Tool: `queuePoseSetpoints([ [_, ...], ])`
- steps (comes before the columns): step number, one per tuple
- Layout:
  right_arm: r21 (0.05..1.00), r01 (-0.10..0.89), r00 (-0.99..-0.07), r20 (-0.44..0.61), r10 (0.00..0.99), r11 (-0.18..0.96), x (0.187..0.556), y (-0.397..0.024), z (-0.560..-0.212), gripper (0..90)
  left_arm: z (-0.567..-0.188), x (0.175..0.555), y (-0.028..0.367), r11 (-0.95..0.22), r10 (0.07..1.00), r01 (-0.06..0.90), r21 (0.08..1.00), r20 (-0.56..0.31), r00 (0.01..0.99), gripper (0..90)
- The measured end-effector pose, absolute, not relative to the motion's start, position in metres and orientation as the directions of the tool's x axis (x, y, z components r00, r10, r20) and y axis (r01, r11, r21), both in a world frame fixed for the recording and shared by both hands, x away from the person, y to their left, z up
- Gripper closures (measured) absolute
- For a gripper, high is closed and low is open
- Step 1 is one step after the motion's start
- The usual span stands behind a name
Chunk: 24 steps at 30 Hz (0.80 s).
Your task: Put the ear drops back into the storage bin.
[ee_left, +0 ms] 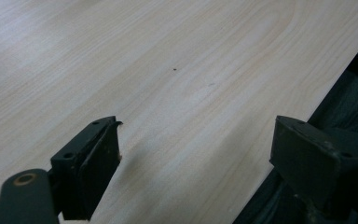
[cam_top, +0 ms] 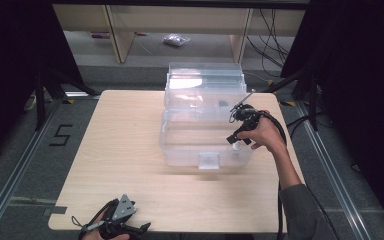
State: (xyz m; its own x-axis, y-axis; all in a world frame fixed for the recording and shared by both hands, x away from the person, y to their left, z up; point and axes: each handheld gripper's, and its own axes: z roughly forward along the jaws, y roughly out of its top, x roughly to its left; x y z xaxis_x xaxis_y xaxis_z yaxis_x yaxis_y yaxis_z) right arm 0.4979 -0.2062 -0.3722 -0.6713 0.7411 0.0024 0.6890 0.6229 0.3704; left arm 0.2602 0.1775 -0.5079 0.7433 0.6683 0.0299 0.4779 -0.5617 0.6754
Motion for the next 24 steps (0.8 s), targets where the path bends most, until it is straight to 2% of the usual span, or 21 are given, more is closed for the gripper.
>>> queuePoseSetpoints([
  [15, 0.405, 0.68, -0.67, 0.003, 0.743, 0.611, 0.485, -0.21, -0.37, 24.3, -0.507, 0.26, 0.178, -0.568, 0.656, 0.474, 0.673, 0.022, 0.754, 15.0],
  [18, 0.412, 0.656, -0.687, -0.023, 0.726, 0.633, 0.483, -0.211, -0.368, 24.2, -0.508, 0.26, 0.178, -0.562, 0.665, 0.477, 0.676, 0.026, 0.747, 15.0],
  [20, 0.407, 0.671, -0.678, -0.002, 0.735, 0.62, 0.481, -0.21, -0.367, 24.2, -0.508, 0.26, 0.178, -0.557, 0.667, 0.479, 0.679, 0.022, 0.745, 15.0],
  [23, 0.429, 0.642, -0.697, -0.019, 0.717, 0.635, 0.479, -0.209, -0.365, 24.1, -0.508, 0.26, 0.178, -0.564, 0.663, 0.476, 0.675, 0.027, 0.748, 15.0],
  [24, 0.415, 0.666, -0.68, -0.004, 0.733, 0.62, 0.476, -0.207, -0.364, 23.8, -0.508, 0.26, 0.178, -0.56, 0.665, 0.477, 0.677, 0.025, 0.746, 15.0],
])
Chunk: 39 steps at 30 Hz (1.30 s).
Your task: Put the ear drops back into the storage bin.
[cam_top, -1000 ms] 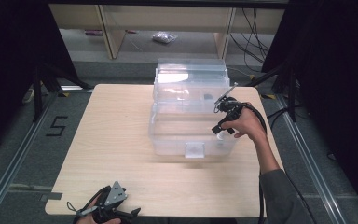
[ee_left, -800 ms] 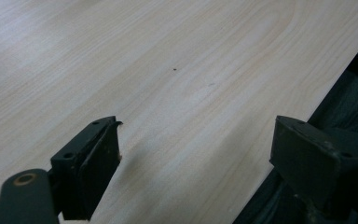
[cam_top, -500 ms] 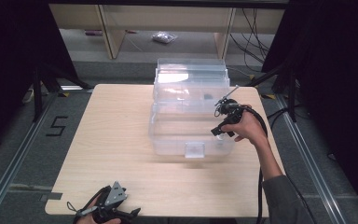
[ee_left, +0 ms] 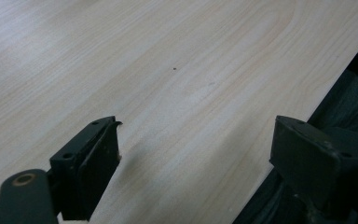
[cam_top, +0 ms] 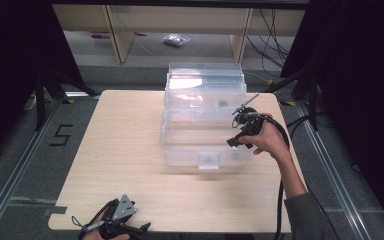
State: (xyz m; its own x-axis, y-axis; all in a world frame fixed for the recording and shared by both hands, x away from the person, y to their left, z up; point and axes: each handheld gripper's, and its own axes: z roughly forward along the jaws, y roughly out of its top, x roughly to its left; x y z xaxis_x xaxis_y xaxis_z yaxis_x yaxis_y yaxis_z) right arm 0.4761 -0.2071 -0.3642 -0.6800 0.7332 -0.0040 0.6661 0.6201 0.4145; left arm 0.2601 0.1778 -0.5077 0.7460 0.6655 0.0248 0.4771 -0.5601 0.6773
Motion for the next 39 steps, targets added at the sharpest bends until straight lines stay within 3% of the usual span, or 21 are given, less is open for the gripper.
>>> queuePoseSetpoints([
  [3, 0.445, 0.627, -0.705, -0.024, 0.709, 0.639, 0.473, -0.207, -0.365, 23.5, -0.508, 0.26, 0.178, -0.561, 0.665, 0.477, 0.676, 0.025, 0.746, 15.0],
  [10, 0.436, 0.656, -0.683, -0.005, 0.731, 0.616, 0.464, -0.205, -0.362, 23.0, -0.508, 0.261, 0.178, -0.564, 0.663, 0.476, 0.675, 0.026, 0.748, 14.9],
  [17, 0.469, 0.603, -0.72, -0.03, 0.694, 0.646, 0.46, -0.206, -0.361, 22.6, -0.508, 0.26, 0.178, -0.558, 0.666, 0.478, 0.679, 0.022, 0.746, 14.9],
  [24, 0.465, 0.633, -0.699, 0.001, 0.715, 0.619, 0.451, -0.204, -0.36, 22.5, -0.508, 0.261, 0.178, -0.555, 0.668, 0.48, 0.68, 0.02, 0.744, 14.9],
  [39, 0.516, 0.58, -0.727, -0.021, 0.687, 0.63, 0.436, -0.204, -0.356, 21.0, -0.507, 0.261, 0.179, -0.554, 0.668, 0.479, 0.681, 0.021, 0.744, 14.9],
])
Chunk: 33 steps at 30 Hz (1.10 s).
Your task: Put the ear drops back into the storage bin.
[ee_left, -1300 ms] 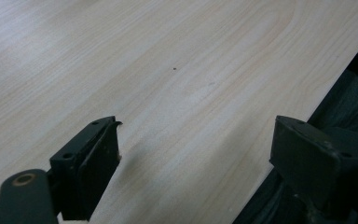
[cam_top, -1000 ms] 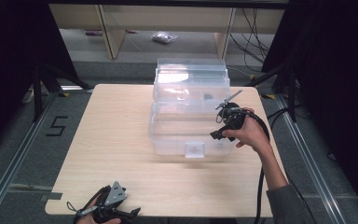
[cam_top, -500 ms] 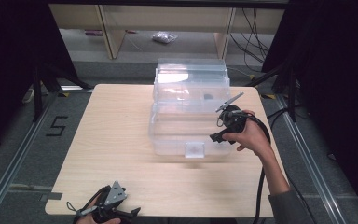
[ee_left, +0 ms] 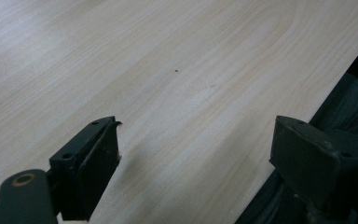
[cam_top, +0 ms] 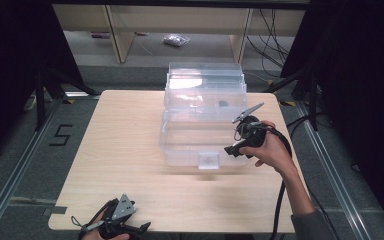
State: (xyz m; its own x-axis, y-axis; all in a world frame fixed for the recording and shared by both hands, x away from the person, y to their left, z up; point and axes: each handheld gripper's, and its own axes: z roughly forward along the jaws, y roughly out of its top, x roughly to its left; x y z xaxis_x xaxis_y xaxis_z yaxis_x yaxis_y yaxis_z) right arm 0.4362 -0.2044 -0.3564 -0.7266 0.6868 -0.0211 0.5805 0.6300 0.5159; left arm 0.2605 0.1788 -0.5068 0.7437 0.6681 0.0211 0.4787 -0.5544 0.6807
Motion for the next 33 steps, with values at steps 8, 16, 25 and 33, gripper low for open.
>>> queuePoseSetpoints([
  [8, 0.536, 0.555, -0.744, -0.021, 0.667, 0.636, 0.427, -0.204, -0.357, 20.5, -0.507, 0.26, 0.178, -0.529, 0.678, 0.485, 0.696, 0.003, 0.735, 14.9],
  [16, 0.547, 0.568, -0.732, -0.005, 0.681, 0.615, 0.417, -0.204, -0.358, 20.2, -0.507, 0.26, 0.179, -0.53, 0.676, 0.481, 0.699, 0.006, 0.737, 14.9],
  [25, 0.563, 0.556, -0.737, -0.005, 0.676, 0.611, 0.408, -0.205, -0.36, 19.9, -0.506, 0.26, 0.179, -0.535, 0.673, 0.474, 0.7, 0.013, 0.74, 14.9],
  [33, 0.593, 0.526, -0.752, -0.011, 0.659, 0.61, 0.395, -0.208, -0.364, 19.3, -0.506, 0.26, 0.179, -0.536, 0.673, 0.474, 0.699, 0.015, 0.739, 14.9],
])
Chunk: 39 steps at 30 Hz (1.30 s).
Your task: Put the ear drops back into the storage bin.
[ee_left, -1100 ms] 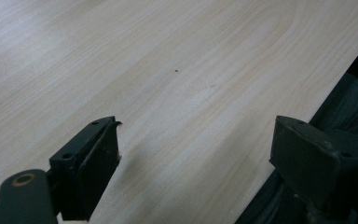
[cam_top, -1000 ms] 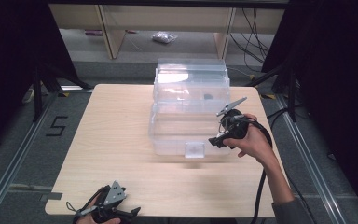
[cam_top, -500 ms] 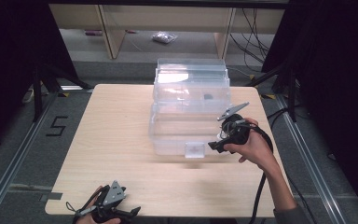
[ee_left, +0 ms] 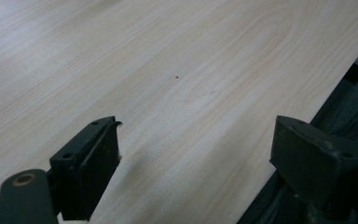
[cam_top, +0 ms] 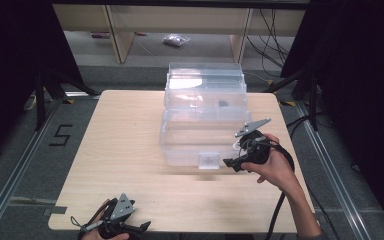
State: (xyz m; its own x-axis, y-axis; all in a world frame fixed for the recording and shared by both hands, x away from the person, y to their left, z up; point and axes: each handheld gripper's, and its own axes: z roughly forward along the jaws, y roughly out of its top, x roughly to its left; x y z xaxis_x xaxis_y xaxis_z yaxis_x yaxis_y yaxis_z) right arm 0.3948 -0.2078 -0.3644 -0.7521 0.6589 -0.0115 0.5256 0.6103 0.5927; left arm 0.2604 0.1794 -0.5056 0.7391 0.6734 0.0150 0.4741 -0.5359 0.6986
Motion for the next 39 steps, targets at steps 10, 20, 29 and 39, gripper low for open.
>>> queuePoseSetpoints([
  [10, 0.639, 0.484, -0.773, -0.008, 0.635, 0.598, 0.379, -0.212, -0.379, 19.4, -0.505, 0.261, 0.18, -0.535, 0.675, 0.476, 0.698, 0.015, 0.738, 14.9],
  [20, 0.666, 0.477, -0.77, 0.001, 0.638, 0.574, 0.363, -0.217, -0.387, 18.7, -0.505, 0.26, 0.18, -0.535, 0.676, 0.475, 0.699, 0.016, 0.737, 14.9],
  [29, 0.691, 0.454, -0.763, -0.025, 0.646, 0.563, 0.35, -0.217, -0.394, 18.5, -0.505, 0.26, 0.18, -0.534, 0.677, 0.475, 0.7, 0.017, 0.736, 14.8],
  [39, 0.69, 0.494, -0.741, 0.017, 0.671, 0.529, 0.336, -0.219, -0.408, 18.5, -0.505, 0.26, 0.18, -0.539, 0.675, 0.474, 0.696, 0.02, 0.738, 14.9],
])
